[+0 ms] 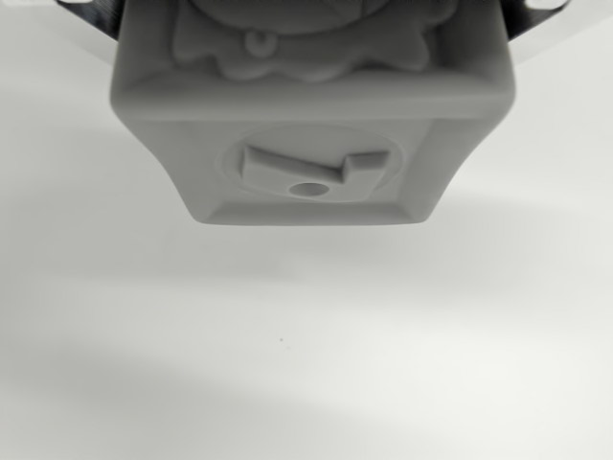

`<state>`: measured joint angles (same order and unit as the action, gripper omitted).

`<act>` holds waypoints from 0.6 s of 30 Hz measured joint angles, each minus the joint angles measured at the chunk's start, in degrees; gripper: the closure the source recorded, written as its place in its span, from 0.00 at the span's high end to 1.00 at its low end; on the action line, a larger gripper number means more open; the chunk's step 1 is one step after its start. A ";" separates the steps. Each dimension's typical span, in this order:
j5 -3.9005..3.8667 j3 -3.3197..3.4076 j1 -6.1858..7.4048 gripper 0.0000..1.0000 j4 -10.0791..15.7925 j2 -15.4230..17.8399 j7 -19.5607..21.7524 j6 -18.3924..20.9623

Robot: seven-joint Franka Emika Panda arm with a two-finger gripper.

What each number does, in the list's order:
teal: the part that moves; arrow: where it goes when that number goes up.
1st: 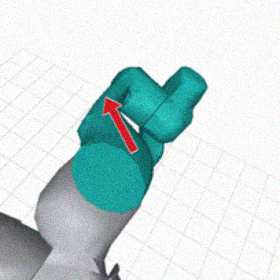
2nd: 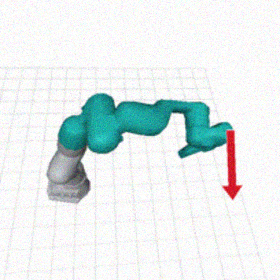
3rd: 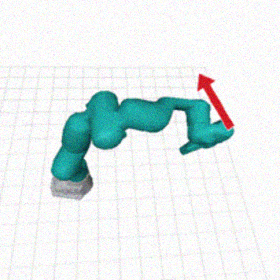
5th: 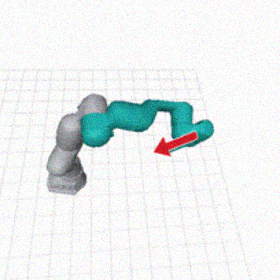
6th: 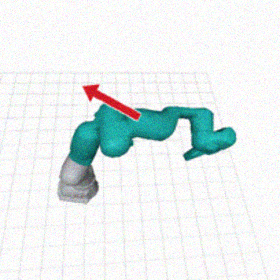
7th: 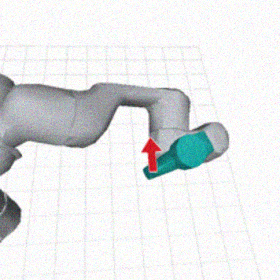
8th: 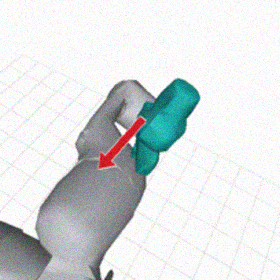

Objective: Destack cube

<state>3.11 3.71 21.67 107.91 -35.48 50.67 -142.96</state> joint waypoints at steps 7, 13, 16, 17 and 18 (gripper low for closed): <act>0.13 -0.18 -0.12 0.00 -0.48 -2.10 -0.01 -1.65; 0.19 -0.32 -0.22 0.00 -0.91 -3.70 -0.02 -2.80; 0.22 -0.38 -0.27 0.00 -1.14 -4.39 -0.03 -3.30; 0.22 -0.41 -0.29 0.00 -1.25 -4.67 -0.04 -3.48; 0.23 -0.44 -0.32 0.00 -1.32 -4.92 -0.04 -3.65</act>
<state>3.34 3.27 21.34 106.58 -40.40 50.63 -146.61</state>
